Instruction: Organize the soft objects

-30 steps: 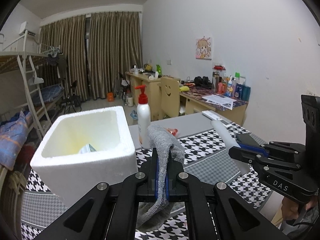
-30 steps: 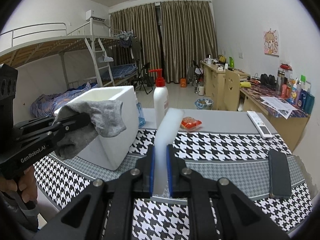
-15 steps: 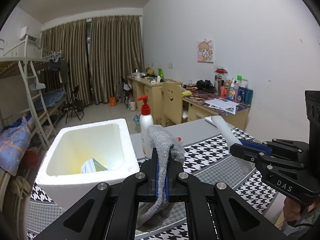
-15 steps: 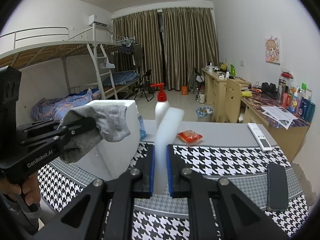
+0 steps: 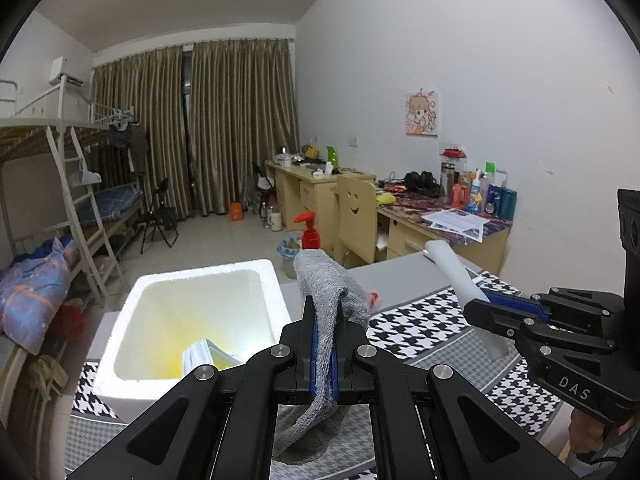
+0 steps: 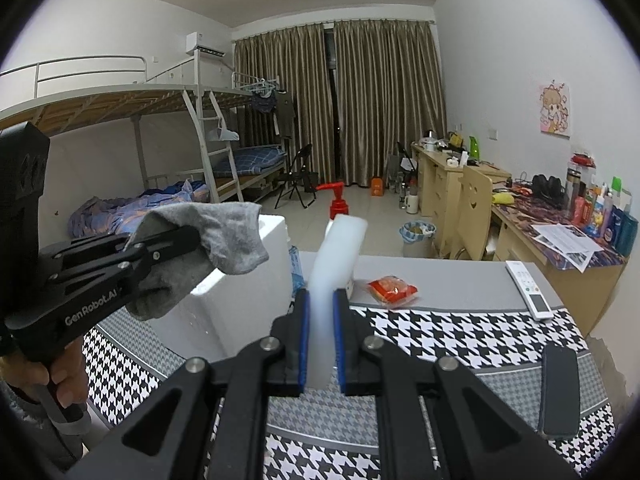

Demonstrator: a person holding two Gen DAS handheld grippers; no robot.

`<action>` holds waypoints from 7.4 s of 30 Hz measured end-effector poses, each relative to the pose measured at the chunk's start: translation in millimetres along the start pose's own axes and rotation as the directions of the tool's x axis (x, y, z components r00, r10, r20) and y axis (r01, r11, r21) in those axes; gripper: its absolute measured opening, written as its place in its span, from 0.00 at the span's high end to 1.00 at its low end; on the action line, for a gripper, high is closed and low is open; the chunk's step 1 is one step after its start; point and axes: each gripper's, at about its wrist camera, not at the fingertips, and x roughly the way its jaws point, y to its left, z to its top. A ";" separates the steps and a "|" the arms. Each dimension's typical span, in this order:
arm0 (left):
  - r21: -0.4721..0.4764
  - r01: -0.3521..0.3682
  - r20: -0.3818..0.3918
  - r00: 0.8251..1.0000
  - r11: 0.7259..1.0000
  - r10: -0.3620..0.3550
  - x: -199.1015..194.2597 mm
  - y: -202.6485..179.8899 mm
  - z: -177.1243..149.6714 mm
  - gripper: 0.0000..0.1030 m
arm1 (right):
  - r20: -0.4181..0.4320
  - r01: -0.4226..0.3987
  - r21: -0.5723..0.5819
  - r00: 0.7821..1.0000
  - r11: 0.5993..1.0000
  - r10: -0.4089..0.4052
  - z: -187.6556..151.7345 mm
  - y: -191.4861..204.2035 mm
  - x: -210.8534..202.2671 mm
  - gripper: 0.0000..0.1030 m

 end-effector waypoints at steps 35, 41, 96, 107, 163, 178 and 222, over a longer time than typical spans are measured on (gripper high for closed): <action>-0.084 -0.228 0.026 0.973 0.970 0.231 14.0 66.3 19.3 0.96 | -0.034 -0.155 -0.078 0.988 0.985 0.153 38.0 56.7 35.8 0.86; -0.094 -0.251 -0.005 0.968 0.963 0.252 26.2 78.2 16.0 0.96 | -0.048 -0.156 -0.084 0.987 0.984 0.152 41.4 63.7 44.6 0.86; -0.163 -0.385 -0.001 0.921 0.909 0.390 -12.3 122.1 -9.8 0.01 | -0.134 -0.202 -0.145 0.974 0.969 0.183 56.2 107.4 97.0 0.82; -0.171 -0.391 -0.008 0.918 0.904 0.395 -18.2 128.8 -14.9 0.01 | -0.171 -0.209 -0.128 0.968 0.969 0.186 53.7 108.1 116.8 0.74; -0.104 -0.273 0.142 0.948 0.956 0.286 -92.0 49.9 -5.6 0.01 | 0.099 -0.045 -0.098 0.994 0.994 0.054 26.2 77.4 -26.8 0.02; -0.090 -0.269 0.168 0.945 0.959 0.281 -119.6 19.6 -28.4 0.01 | 0.145 -0.024 -0.092 0.989 0.995 0.037 -10.3 74.0 -64.9 0.01; -0.088 -0.272 0.164 0.945 0.958 0.283 -141.1 -14.3 -89.1 0.01 | 0.161 -0.006 -0.009 0.987 1.000 0.008 -79.5 65.0 -97.9 0.01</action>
